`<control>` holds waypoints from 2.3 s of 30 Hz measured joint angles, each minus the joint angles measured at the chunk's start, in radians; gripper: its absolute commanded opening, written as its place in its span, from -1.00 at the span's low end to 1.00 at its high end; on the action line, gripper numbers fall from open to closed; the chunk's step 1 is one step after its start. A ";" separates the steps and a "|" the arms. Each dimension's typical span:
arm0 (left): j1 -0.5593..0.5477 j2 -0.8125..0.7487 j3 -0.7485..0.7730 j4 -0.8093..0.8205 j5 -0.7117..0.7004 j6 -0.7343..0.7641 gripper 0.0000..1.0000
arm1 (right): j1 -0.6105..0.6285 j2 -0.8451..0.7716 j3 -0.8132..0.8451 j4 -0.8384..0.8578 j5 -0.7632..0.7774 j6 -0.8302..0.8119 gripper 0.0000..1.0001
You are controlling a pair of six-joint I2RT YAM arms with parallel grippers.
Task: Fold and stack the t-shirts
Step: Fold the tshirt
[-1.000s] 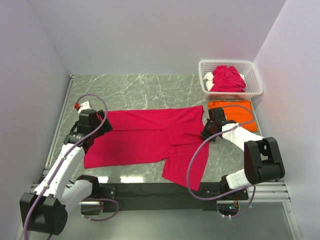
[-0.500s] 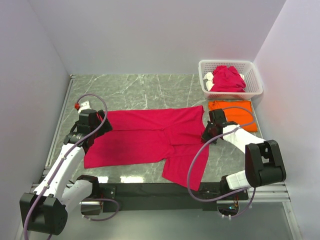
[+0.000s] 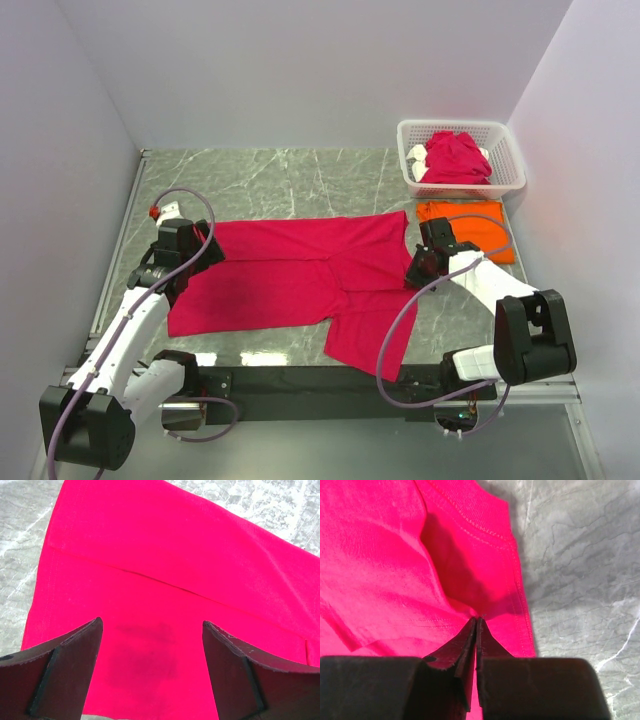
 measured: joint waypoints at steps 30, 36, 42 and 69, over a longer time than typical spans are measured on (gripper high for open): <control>0.204 0.634 0.348 0.065 0.008 -0.088 0.34 | -0.004 0.178 0.293 0.264 -0.028 -0.031 -0.46; 0.252 0.818 0.422 0.076 0.019 -0.122 0.26 | -0.033 0.414 0.378 0.364 -0.035 0.020 -0.42; 0.294 0.872 0.438 0.079 0.038 -0.154 0.23 | -0.085 0.534 0.441 0.328 -0.022 0.056 -0.34; 0.343 0.316 0.226 -0.046 0.033 -0.222 0.74 | -0.008 0.076 0.251 0.201 0.015 0.000 0.21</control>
